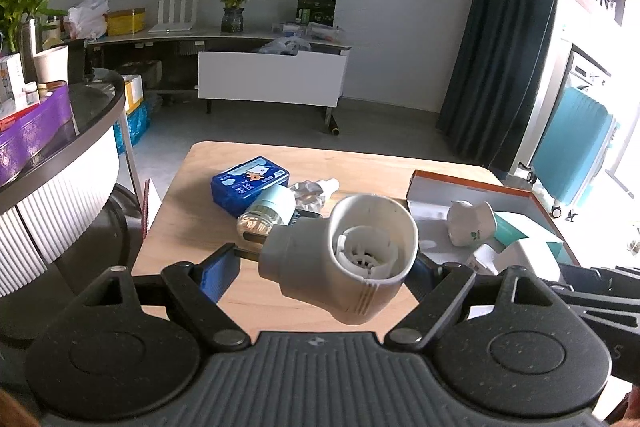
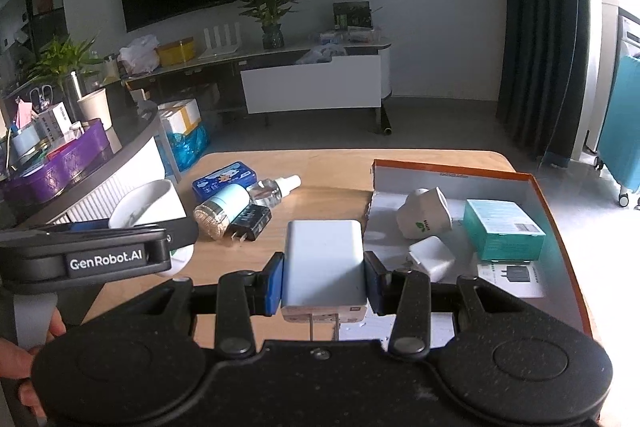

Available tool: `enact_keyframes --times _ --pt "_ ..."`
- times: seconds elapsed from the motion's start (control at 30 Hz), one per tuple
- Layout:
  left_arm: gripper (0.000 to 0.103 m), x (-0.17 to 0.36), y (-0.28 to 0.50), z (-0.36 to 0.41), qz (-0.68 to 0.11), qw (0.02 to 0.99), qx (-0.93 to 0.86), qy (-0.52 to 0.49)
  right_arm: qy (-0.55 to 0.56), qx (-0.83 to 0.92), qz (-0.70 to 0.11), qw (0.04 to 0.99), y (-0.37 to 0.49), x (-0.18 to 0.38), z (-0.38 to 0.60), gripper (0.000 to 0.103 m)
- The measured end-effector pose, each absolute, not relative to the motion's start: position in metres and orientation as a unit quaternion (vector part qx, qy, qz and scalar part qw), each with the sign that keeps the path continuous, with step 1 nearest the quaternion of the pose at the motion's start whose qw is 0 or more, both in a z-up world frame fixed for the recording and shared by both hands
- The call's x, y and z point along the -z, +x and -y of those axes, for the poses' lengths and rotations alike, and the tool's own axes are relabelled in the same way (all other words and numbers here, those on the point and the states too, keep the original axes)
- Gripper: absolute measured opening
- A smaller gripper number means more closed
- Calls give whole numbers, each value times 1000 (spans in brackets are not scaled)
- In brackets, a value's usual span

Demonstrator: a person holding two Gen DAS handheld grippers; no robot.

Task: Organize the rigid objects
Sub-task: 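Carry the diffuser and the white USB charger over the tray with both grippers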

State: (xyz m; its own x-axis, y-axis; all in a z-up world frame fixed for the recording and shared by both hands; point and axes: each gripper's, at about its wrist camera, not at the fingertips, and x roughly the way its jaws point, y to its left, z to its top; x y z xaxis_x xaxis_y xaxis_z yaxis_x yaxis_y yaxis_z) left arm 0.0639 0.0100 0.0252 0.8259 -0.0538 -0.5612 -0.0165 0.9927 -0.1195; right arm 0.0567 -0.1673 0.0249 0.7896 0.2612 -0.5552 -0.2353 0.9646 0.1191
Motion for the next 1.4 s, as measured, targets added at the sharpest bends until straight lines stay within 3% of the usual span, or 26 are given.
enact_keyframes --times 1.4 --pt "86 -16 64 38 -313 947 62 -37 57 -81 -290 952 41 -24 217 50"
